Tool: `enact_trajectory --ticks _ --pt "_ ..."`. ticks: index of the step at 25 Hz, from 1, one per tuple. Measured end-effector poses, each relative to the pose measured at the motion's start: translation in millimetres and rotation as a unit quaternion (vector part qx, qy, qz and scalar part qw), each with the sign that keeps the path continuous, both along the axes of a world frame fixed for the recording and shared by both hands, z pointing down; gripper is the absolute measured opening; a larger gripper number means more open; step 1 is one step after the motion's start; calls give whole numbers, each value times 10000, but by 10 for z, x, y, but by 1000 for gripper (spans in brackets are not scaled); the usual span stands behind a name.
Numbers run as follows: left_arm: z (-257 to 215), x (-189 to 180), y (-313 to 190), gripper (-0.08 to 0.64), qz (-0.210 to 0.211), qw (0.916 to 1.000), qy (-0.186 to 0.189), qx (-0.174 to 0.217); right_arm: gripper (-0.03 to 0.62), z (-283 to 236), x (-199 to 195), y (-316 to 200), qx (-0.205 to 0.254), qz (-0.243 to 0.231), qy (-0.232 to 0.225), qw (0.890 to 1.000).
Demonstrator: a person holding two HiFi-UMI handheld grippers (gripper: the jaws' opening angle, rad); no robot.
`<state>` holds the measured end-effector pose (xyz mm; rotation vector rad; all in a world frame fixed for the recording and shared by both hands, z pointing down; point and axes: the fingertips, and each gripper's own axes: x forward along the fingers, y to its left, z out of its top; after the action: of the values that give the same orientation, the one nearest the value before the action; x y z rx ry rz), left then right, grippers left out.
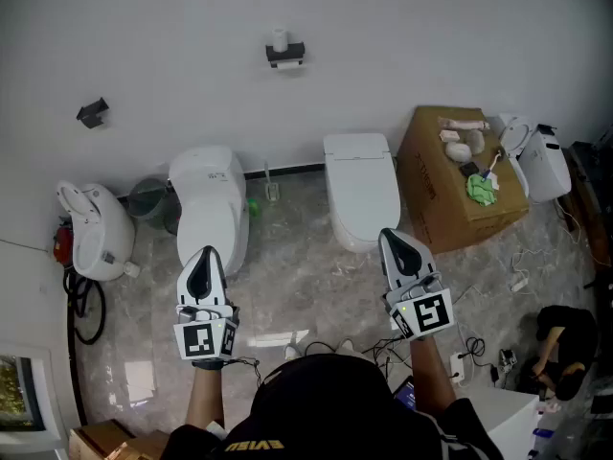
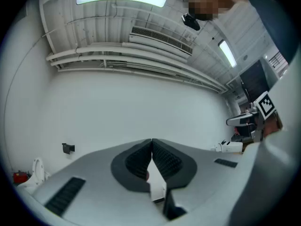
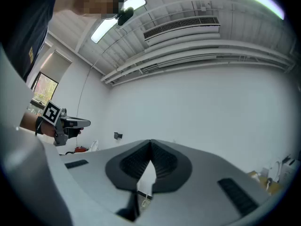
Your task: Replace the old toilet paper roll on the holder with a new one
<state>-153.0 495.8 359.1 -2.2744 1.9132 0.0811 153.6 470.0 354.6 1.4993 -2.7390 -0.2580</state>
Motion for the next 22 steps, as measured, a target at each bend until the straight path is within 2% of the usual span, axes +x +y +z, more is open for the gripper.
enact_trajectory --ticks 6,13,22 --pt "72 53 2 12 -58 9999 -3 -94 -6 26 108 -28 -22 -4 21 10000" --pt "-9 81 -7 12 -72 9999 -95 56 -6 83 113 -56 -148 -28 42 9999" --pt "42 40 -21 12 -138 9998 -134 -33 -5 141 133 -72 -222 -17 -82 9997"
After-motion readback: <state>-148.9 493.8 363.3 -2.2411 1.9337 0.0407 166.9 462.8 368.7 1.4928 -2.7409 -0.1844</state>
